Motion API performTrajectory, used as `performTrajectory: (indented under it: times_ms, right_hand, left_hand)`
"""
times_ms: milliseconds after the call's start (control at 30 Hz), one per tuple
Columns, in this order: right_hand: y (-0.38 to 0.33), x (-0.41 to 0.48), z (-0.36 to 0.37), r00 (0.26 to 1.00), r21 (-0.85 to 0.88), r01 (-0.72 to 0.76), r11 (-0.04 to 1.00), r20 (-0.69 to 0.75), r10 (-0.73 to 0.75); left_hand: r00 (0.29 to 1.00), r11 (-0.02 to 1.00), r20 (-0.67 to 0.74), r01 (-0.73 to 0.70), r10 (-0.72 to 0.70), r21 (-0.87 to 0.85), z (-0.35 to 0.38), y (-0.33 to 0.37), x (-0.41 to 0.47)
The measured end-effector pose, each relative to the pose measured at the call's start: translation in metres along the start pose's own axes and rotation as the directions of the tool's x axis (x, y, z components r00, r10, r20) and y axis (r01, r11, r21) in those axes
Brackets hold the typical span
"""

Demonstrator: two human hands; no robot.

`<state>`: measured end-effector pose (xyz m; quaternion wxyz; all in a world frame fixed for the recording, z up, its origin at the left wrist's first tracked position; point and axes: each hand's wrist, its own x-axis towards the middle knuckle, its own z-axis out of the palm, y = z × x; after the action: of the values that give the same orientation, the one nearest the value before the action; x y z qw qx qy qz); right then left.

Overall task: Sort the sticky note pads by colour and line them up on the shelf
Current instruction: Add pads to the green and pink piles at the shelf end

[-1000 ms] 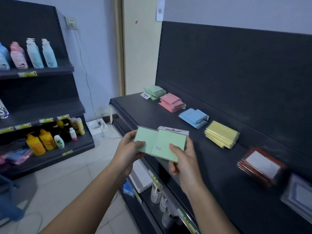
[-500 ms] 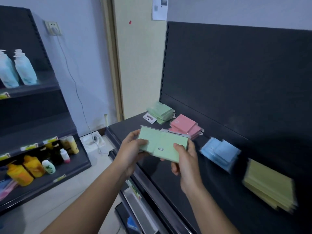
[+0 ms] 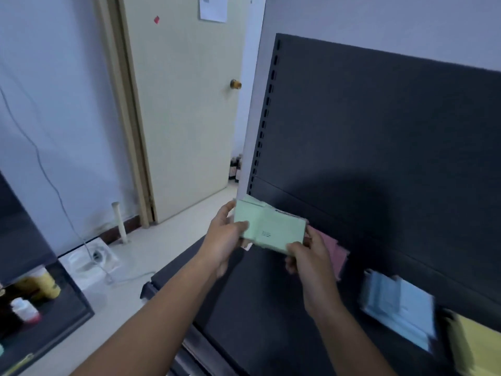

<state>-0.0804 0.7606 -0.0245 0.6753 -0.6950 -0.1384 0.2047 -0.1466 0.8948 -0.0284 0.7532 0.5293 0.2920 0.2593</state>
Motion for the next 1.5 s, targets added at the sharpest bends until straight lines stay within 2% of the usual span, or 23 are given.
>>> performTrajectory:
  times_ms: [167,267,333,400,467,500,600,733,867,967,1033,1100,1267,1400,1500]
  right_hand:
    - [-0.003,0.042,0.023,0.996,-0.110,0.058,0.992,-0.063,-0.065]
    - [0.003,0.061,0.033,0.991,-0.198,0.086,0.976,-0.086,-0.104]
    - [0.009,0.069,0.038,0.985,-0.263,0.089,0.961,-0.118,-0.124]
    - [0.015,0.074,0.044,0.982,-0.323,0.074,0.944,-0.141,-0.125]
    - [0.020,0.077,0.048,0.979,-0.378,0.062,0.924,-0.159,-0.131]
    - [0.021,0.078,0.050,0.977,-0.406,0.057,0.912,-0.167,-0.136]
    - [0.026,0.080,0.056,0.971,-0.512,0.048,0.858,-0.176,-0.160]
    - [0.028,0.080,0.069,0.974,-0.539,0.055,0.840,-0.154,-0.163]
    - [0.027,0.079,0.078,0.985,-0.474,0.062,0.879,-0.112,-0.130]
    - [0.026,0.078,0.078,0.989,-0.434,0.015,0.901,-0.129,-0.079]
    - [0.027,0.075,0.075,0.986,-0.419,0.014,0.908,-0.143,-0.081]
    - [0.026,0.071,0.070,0.983,-0.429,0.024,0.903,-0.153,-0.099]
    - [0.020,0.057,0.049,0.965,-0.461,0.113,0.880,-0.161,-0.208]
    - [0.015,0.036,0.014,0.942,-0.539,0.161,0.827,-0.167,-0.292]
    - [0.014,0.016,-0.024,0.925,-0.697,0.120,0.707,-0.179,-0.334]
  left_hand:
    - [0.992,0.991,0.114,-0.063,0.050,0.115,0.002,0.016,0.055]
    - [0.986,0.957,0.146,-0.115,0.078,0.268,0.004,0.012,0.081]
    - [0.978,0.878,0.153,-0.194,0.140,0.437,0.005,0.004,0.094]
    - [0.963,0.743,0.162,-0.268,0.214,0.614,0.003,-0.006,0.104]
    - [0.964,0.588,0.133,-0.248,0.232,0.770,0.000,-0.013,0.112]
    - [0.965,0.552,0.117,-0.232,0.236,0.801,-0.001,-0.015,0.113]
    - [0.953,0.591,0.148,-0.280,0.263,0.757,-0.003,-0.018,0.112]
    - [0.952,0.758,0.184,-0.307,0.245,0.576,-0.004,-0.019,0.103]
    - [0.947,0.788,0.236,-0.314,0.218,0.531,-0.008,-0.022,0.104]
    - [0.949,0.784,0.267,-0.293,0.168,0.548,-0.012,-0.025,0.108]
    - [0.947,0.768,0.273,-0.299,0.168,0.566,-0.013,-0.024,0.109]
    - [0.936,0.727,0.268,-0.348,0.230,0.592,-0.011,-0.022,0.107]
    - [0.870,0.479,0.302,-0.472,0.390,0.740,0.010,-0.019,0.092]
    - [0.761,0.425,0.452,-0.640,0.466,0.640,0.042,-0.021,0.062]
    - [0.687,0.394,0.576,-0.726,0.443,0.563,0.070,-0.028,0.038]
